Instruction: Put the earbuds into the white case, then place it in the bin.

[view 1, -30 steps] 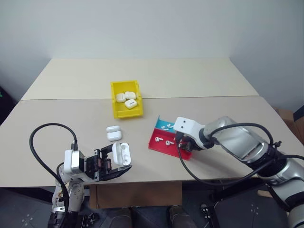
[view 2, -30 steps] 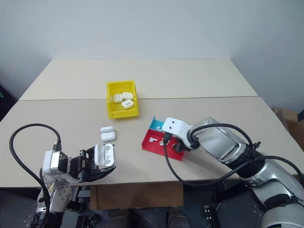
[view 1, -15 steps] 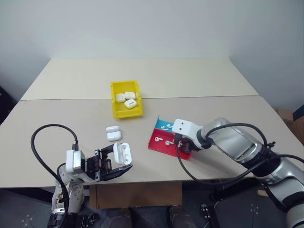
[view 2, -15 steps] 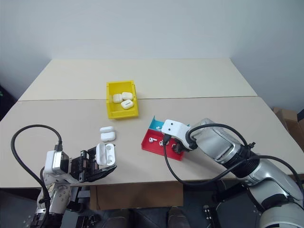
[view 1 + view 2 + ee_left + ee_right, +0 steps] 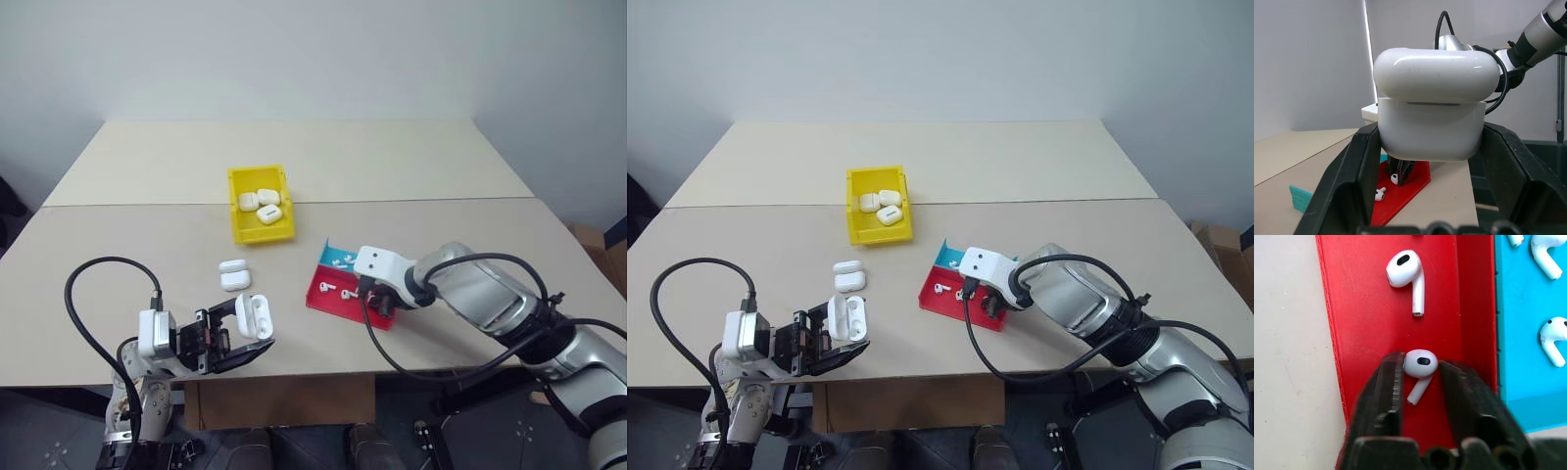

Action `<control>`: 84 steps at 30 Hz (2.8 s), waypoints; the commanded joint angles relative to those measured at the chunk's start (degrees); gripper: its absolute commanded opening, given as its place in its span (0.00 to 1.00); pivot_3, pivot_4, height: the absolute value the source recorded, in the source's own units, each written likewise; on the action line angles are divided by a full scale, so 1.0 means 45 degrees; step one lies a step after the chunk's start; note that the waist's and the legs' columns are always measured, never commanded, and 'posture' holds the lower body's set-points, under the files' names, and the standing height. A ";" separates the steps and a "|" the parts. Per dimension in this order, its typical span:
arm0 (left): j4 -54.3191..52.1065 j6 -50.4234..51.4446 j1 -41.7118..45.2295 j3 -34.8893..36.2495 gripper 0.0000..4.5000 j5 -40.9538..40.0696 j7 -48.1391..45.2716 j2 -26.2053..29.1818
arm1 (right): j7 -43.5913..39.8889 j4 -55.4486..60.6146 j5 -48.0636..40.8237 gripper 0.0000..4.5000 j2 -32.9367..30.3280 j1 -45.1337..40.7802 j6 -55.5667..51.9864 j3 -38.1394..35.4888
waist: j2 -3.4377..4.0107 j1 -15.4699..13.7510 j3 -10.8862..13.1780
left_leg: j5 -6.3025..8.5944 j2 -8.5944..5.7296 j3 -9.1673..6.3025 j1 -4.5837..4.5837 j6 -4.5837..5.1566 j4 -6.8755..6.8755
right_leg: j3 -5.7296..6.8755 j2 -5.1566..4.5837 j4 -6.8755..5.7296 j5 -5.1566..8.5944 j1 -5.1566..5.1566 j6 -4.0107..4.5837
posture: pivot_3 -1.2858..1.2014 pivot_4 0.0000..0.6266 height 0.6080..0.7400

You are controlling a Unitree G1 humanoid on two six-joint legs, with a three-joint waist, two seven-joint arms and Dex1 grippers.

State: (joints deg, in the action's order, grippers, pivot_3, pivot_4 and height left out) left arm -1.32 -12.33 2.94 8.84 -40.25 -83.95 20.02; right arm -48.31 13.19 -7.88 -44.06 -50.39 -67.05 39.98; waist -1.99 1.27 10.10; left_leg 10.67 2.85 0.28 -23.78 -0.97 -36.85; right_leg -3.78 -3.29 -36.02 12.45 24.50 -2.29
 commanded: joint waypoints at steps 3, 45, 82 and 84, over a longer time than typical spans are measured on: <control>-0.0310 -0.0201 0.0065 -0.0098 0.61 0.0125 0.0090 0.0103 | -0.0048 0.0232 0.0338 0.15 -0.0098 0.0115 0.0123 -0.0067 | 0.0000 0.0001 0.0000 | 0.0000 -0.0001 0.0001 0.0001 0.0000 0.0000 | 0.0000 0.0000 0.0000 0.0002 0.0000 0.0003 | 0.52 0.24 1.00; -0.0221 0.5952 0.5937 -0.1757 0.61 -0.1738 0.1255 -0.0308 | -0.2127 0.2643 -0.5176 0.15 0.5697 0.4563 1.3616 -1.0133 | -0.0010 0.0262 -0.0006 | 0.0003 -0.0003 -0.0043 0.0022 0.0008 0.0007 | 0.0020 0.0021 0.0005 -0.0042 -0.0045 -0.0087 | 0.52 0.24 1.00; 0.0040 0.5498 0.5917 -0.1554 0.61 -0.0945 0.0536 -0.0435 | -0.2718 0.0118 -0.3739 0.15 0.5111 0.4529 1.6267 -0.7703 | -0.0010 0.0239 -0.0006 | 0.0003 -0.0005 -0.0043 0.0021 0.0008 0.0007 | 0.0019 0.0019 0.0004 -0.0043 -0.0048 -0.0086 | 0.52 0.24 1.00; 0.0027 0.5477 0.5895 -0.1570 0.61 -0.0907 0.0520 -0.0462 | -0.2719 0.0124 -0.3732 0.15 0.5049 0.4541 1.6237 -0.7639 | -0.0010 0.0239 -0.0006 | 0.0003 -0.0005 -0.0043 0.0021 0.0008 0.0007 | 0.0019 0.0020 0.0004 -0.0043 -0.0047 -0.0086 | 0.52 0.24 1.00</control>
State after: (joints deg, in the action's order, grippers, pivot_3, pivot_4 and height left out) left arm 0.85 13.78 28.59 1.10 -43.06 -80.96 18.59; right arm -59.99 13.98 -25.60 -20.76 -30.36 5.76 4.58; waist -2.03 2.35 10.07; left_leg 10.68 2.83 0.09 -23.69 -0.93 -36.82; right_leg -3.70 -3.20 -36.00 12.26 24.29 -2.67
